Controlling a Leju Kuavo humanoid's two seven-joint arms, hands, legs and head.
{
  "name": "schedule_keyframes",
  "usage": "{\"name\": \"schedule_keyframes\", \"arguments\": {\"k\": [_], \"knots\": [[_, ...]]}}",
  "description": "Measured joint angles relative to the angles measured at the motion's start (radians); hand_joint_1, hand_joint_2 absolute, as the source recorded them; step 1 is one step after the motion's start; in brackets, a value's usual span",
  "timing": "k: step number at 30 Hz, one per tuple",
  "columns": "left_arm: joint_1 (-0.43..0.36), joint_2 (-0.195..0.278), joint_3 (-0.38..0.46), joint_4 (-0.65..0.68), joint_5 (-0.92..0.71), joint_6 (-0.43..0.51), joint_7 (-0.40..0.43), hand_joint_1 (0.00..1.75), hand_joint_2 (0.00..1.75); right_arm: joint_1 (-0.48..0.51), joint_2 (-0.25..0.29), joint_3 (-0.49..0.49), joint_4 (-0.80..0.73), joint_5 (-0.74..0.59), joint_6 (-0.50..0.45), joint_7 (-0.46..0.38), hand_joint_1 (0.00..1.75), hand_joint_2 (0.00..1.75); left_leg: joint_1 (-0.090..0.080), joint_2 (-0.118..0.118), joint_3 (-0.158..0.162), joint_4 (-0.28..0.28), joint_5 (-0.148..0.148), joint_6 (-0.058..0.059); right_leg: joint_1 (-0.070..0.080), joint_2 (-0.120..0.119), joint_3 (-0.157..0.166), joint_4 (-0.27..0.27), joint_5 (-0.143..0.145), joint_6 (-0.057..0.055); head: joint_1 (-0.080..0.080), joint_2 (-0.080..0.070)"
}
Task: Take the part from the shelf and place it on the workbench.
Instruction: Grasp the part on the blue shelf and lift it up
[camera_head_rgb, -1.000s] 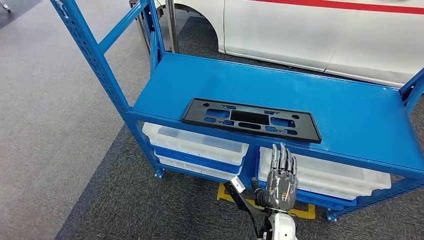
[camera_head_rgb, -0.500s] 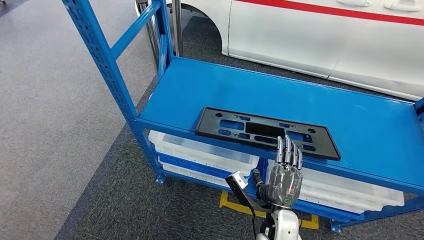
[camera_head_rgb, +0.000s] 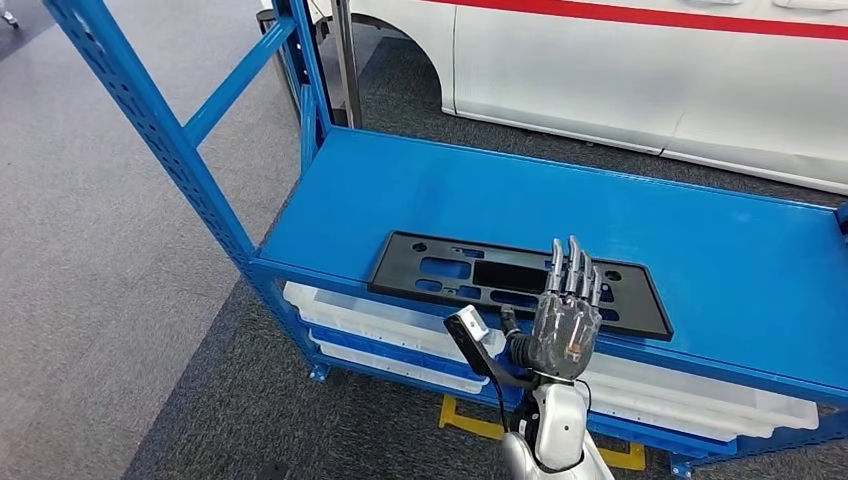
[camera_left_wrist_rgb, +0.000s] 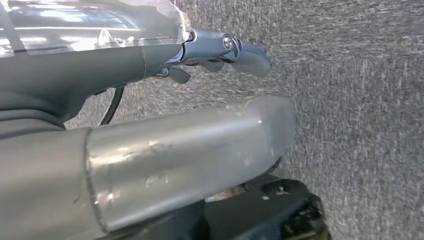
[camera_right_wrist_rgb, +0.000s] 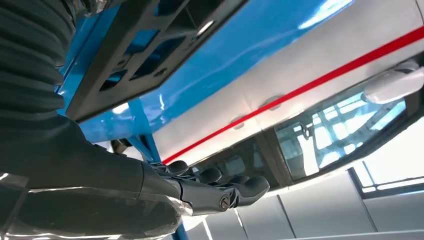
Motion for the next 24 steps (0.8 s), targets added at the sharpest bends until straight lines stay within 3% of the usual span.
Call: {"name": "schedule_keyframes", "arguments": {"k": [2,3,4,7,9,12,13,14,15,18,20,22,24], "knots": [[-0.001,0.003,-0.004,0.0,-0.004,-0.002,0.003,0.0,0.0,-0.038,-0.005,0.028,0.059,0.0,0.003,0.028,0.0,1.75,0.002,0.001,0.039,-0.122,0.082,-0.001,-0.002,0.001,0.006,0.01,-0.011,0.007,0.0,0.0],[-0.004,0.004,-0.007,0.0,-0.006,-0.004,0.005,0.0,0.0,-0.06,-0.007,0.042,0.091,0.0,0.007,0.04,0.0,1.75,0.0,0.003,0.055,-0.174,0.098,0.002,-0.002,0.001,0.006,0.014,-0.015,0.012,0.0,0.0],[-0.006,0.005,-0.011,0.0,-0.007,-0.006,0.007,0.0,0.0,-0.081,-0.009,0.056,0.124,0.0,0.013,0.048,0.0,1.75,-0.003,0.004,0.062,-0.201,0.106,0.009,-0.001,0.001,0.005,0.017,-0.018,0.017,0.0,0.0],[-0.007,0.006,-0.023,0.0,-0.008,-0.01,0.007,0.0,0.0,-0.134,-0.011,0.089,0.217,0.0,0.033,0.052,0.0,1.75,-0.003,0.004,0.066,-0.213,0.114,0.033,0.003,-0.001,0.004,0.019,-0.024,0.034,0.0,0.0],[-0.007,0.007,-0.025,0.0,-0.007,-0.011,0.006,0.0,0.0,-0.153,-0.01,0.1,0.265,0.0,0.037,0.044,0.0,1.75,0.002,0.004,0.071,-0.222,0.121,0.045,0.002,-0.001,-0.006,0.047,-0.048,0.043,0.001,0.0],[-0.009,0.009,-0.025,0.0,-0.005,-0.011,0.006,0.0,0.0,-0.166,-0.009,0.107,0.32,0.0,0.037,0.031,0.0,1.75,0.003,0.004,0.074,-0.226,0.122,0.055,-0.004,-0.001,-0.095,0.226,-0.137,0.054,0.001,0.0],[-0.009,0.009,-0.025,0.0,-0.005,-0.011,0.006,0.0,0.0,-0.167,-0.009,0.109,0.334,0.0,0.037,0.029,0.0,1.75,0.003,0.004,0.075,-0.226,0.12,0.056,-0.006,-0.002,-0.126,0.281,-0.152,0.057,0.001,0.0],[-0.008,0.009,-0.025,0.0,-0.005,-0.011,0.006,0.0,0.0,-0.167,-0.009,0.11,0.344,0.0,0.037,0.027,0.0,1.75,0.003,0.003,0.076,-0.226,0.118,0.056,-0.007,-0.002,-0.141,0.301,-0.147,0.058,0.001,0.0],[-0.008,0.009,-0.025,0.0,-0.004,-0.011,0.006,0.0,0.0,-0.167,-0.009,0.11,0.352,-0.002,0.038,0.024,0.0,1.75,0.003,0.002,0.079,-0.225,0.116,0.055,-0.008,-0.002,-0.135,0.28,-0.121,0.058,0.001,0.0],[-0.008,0.009,-0.025,0.0,0.002,-0.011,0.006,0.0,0.0,-0.166,-0.009,0.11,0.363,-0.018,0.037,-0.006,0.0,1.75,0.001,-0.001,0.09,-0.223,0.106,0.046,-0.008,-0.002,-0.043,0.079,-0.018,0.049,0.001,0.0],[-0.008,0.01,-0.025,0.0,0.006,-0.011,0.006,0.0,0.0,-0.162,-0.009,0.109,0.362,-0.039,0.035,-0.033,0.0,1.75,-0.002,-0.002,0.091,-0.223,0.102,0.036,-0.003,-0.001,-0.017,0.021,-0.005,0.044,0.001,0.0],[-0.007,0.01,-0.025,0.0,0.011,-0.009,0.006,0.0,0.0,-0.154,-0.008,0.105,0.354,-0.063,0.035,-0.061,0.0,1.75,-0.003,-0.002,0.092,-0.226,0.1,0.024,-0.002,0.001,-0.016,0.016,-0.006,0.038,0.001,0.0],[-0.006,0.012,-0.025,0.0,0.017,-0.006,0.004,0.0,0.0,-0.144,-0.007,0.098,0.333,-0.087,0.042,-0.088,0.0,1.75,-0.001,-0.001,0.087,-0.203,0.079,0.014,-0.006,-0.001,-0.007,0.005,-0.003,0.025,0.0,0.0]]}}
